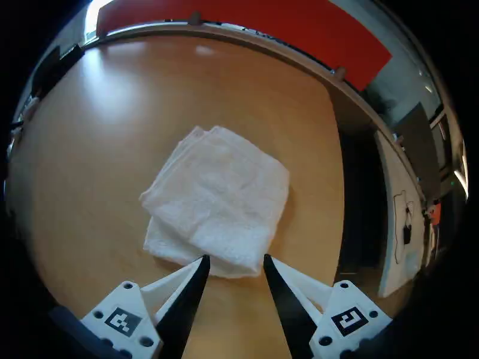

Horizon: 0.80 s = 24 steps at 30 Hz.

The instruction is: Fold towel

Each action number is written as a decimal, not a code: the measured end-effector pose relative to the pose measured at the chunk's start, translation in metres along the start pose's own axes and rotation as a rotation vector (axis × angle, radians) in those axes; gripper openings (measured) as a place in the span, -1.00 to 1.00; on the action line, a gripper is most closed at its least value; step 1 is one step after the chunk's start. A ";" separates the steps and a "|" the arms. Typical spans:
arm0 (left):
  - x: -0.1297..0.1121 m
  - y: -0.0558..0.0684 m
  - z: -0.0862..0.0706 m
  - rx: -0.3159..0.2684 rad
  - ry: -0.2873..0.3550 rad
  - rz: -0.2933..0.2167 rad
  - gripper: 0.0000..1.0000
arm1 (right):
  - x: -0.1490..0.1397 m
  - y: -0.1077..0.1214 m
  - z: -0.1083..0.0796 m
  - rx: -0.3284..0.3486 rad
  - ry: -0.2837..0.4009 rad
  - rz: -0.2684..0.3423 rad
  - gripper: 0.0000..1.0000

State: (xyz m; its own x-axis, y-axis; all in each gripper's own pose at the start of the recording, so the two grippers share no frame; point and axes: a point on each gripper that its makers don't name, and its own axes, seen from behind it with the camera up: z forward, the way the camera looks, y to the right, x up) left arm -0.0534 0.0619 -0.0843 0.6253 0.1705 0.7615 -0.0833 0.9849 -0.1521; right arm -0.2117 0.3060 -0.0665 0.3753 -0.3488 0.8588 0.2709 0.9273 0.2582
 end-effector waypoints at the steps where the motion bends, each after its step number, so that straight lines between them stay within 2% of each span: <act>1: 0.000 0.000 0.000 0.000 0.000 -0.001 0.92 | 0.003 -0.004 0.000 0.007 0.008 -0.001 0.36; 12: 0.001 -0.003 -0.001 0.003 0.005 -0.006 0.93 | 0.030 -0.044 0.005 0.079 0.064 -0.014 0.37; 24: -0.003 -0.010 -0.004 0.012 0.001 -0.017 0.92 | 0.049 -0.084 0.013 0.142 0.083 -0.043 0.34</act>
State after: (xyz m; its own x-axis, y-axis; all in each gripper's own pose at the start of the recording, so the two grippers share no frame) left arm -0.0516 0.0511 -0.0876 0.6278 0.1537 0.7631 -0.0822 0.9879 -0.1313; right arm -0.2278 0.2128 -0.0405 0.4398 -0.3929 0.8076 0.1621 0.9192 0.3589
